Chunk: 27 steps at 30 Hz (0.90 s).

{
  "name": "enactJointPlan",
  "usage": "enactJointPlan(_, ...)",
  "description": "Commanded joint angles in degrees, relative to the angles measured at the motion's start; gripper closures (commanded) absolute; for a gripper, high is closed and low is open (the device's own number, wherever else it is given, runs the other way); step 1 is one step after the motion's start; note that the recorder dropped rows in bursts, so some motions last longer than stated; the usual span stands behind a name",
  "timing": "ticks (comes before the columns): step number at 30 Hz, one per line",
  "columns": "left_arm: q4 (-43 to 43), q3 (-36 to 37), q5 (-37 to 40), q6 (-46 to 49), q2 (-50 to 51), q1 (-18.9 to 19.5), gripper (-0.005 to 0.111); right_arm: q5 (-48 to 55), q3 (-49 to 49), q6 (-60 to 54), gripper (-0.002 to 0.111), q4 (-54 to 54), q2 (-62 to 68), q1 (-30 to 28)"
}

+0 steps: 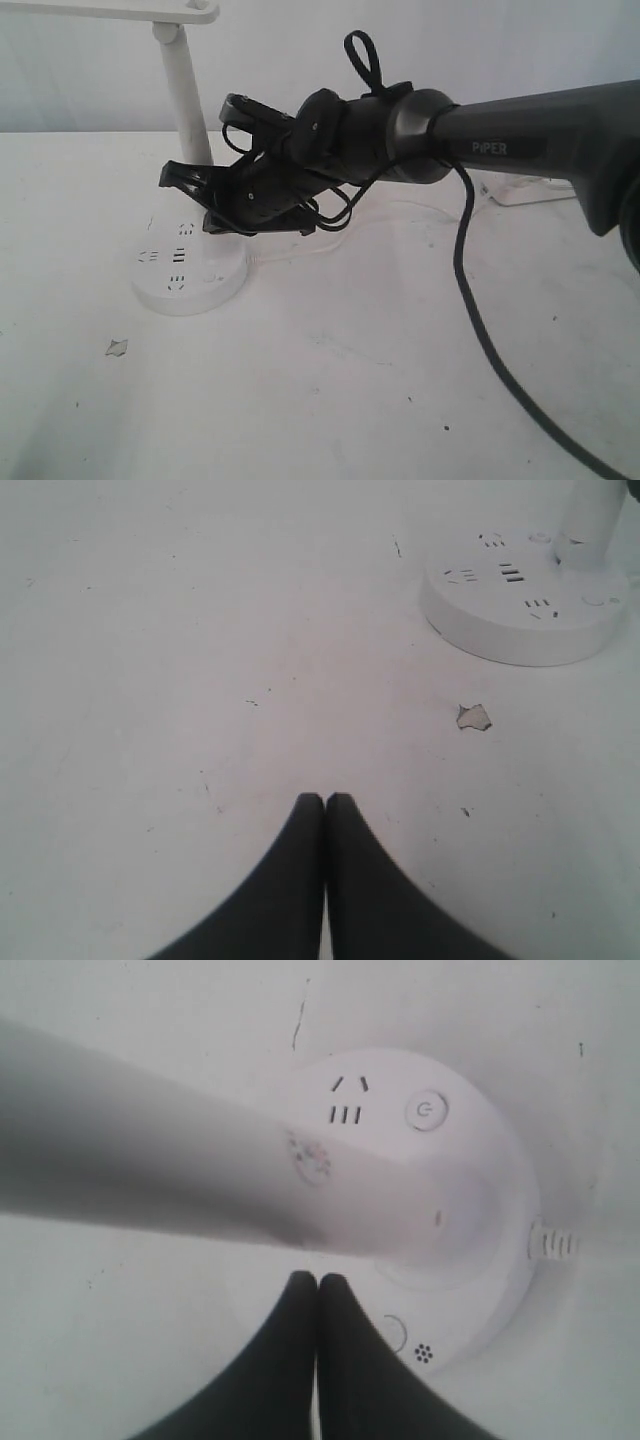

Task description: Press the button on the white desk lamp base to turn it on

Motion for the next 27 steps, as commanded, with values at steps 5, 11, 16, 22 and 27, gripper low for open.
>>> enactJointPlan(5,-0.13,0.11,0.1,-0.07,-0.18,-0.47,0.107,0.24,0.07,3.46,0.108,-2.78,0.28,0.05)
enactJointPlan(11,-0.13,0.11,0.1,-0.07,-0.18,-0.47,0.107,-0.11,0.07,5.49,0.108,-2.78,2.2,2.15)
enactJointPlan(16,-0.13,0.11,0.1,-0.07,-0.18,-0.47,0.107,-2.79,0.07,6.03,0.108,-2.78,3.55,2.68)
enactJointPlan(22,-0.13,0.11,0.1,-0.07,-0.18,-0.47,0.107,-3.58,0.07,6.26,0.108,-4.29,4.25,2.68)
enactJointPlan(27,-0.13,0.11,0.1,-0.07,-0.18,-0.47,0.107,-4.15,0.07,6.26,0.108,-5.74,4.25,2.68)
